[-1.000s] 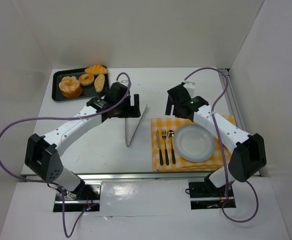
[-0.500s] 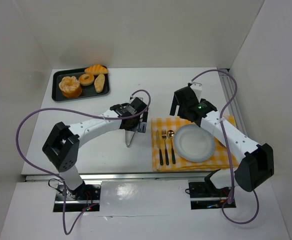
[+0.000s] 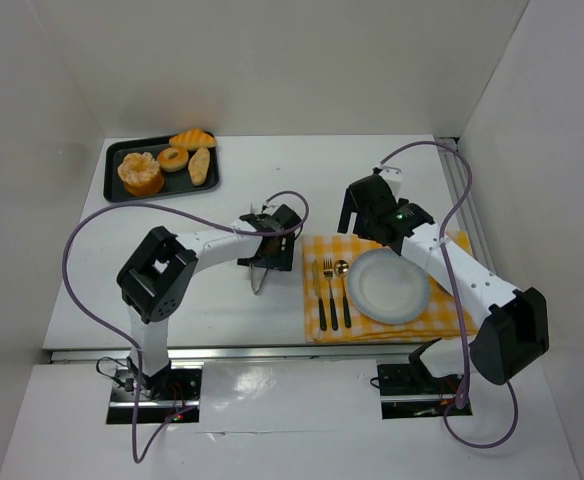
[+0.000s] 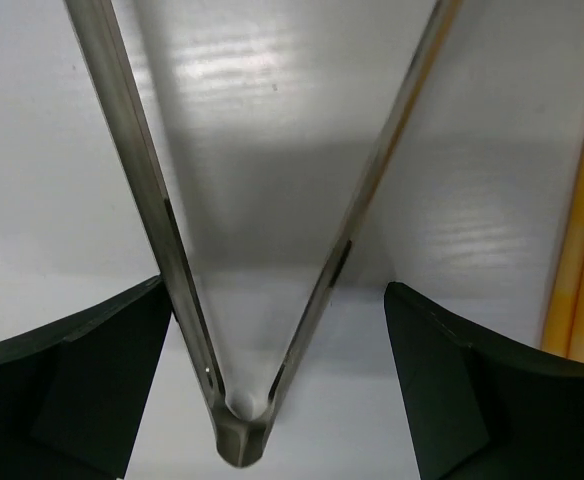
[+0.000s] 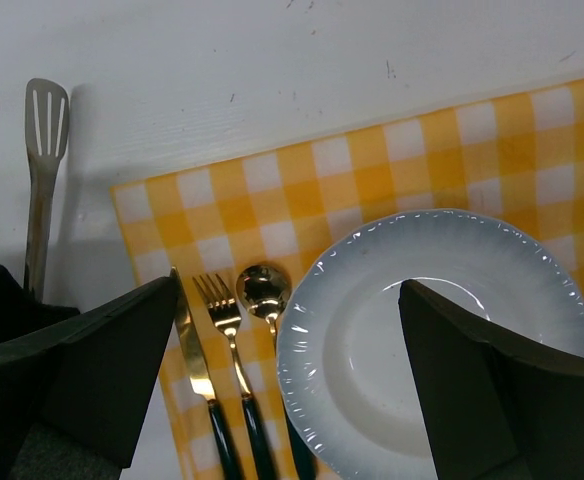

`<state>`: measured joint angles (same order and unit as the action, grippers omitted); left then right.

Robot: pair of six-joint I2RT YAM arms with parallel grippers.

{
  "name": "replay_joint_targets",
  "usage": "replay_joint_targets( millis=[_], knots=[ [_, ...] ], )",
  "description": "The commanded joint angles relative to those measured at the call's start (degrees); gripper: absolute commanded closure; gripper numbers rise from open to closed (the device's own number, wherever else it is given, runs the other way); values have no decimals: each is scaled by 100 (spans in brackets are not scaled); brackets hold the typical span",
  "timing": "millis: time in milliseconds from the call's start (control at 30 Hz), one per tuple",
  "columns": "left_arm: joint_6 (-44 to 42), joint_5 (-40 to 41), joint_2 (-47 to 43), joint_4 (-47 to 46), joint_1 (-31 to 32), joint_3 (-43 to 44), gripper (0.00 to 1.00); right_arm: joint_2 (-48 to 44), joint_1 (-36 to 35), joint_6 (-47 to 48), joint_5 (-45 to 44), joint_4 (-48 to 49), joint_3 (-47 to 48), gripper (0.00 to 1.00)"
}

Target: Place the bread

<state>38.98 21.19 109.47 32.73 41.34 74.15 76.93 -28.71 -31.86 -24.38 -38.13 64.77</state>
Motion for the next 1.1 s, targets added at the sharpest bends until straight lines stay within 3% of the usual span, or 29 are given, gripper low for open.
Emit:
replay_joint_targets(
  millis=[0, 300, 367, 467, 500, 533, 567, 733, 933, 1067],
  knots=[
    [48, -35, 214, -310, -240, 100, 0, -257, 32, 39, 21, 253, -26, 1],
    [-242, -572, 479, -689, -644, 275, 3, -257, 85, 39, 21, 359, -132, 1],
    [-312, -572, 479, -689, -645, 275, 15, -257, 85, 39, 21, 359, -132, 1],
    [-374, -458, 321, -689, -645, 275, 50, -257, 85, 39, 21, 359, -132, 1],
    [-374, -458, 321, -637, -697, 275, 50, -257, 85, 39, 21, 359, -132, 1],
    [-374, -458, 242, -636, -698, 275, 67, -257, 85, 39, 21, 359, -132, 1],
    [-374, -327, 181, -506, -698, 275, 73, -257, 85, 91, 21, 359, -79, 1],
    [-681, -45, -355, -14, -925, 687, 76, -257, 138, 92, 21, 359, -26, 1],
    [-1401, -133, -576, 629, -1918, 2058, 76, -257, 138, 145, 21, 359, -26, 1],
    [-1551, -527, -190, 936, -2656, 3085, 74, -257, 190, 145, 74, 420, -26, 1]
  ],
)
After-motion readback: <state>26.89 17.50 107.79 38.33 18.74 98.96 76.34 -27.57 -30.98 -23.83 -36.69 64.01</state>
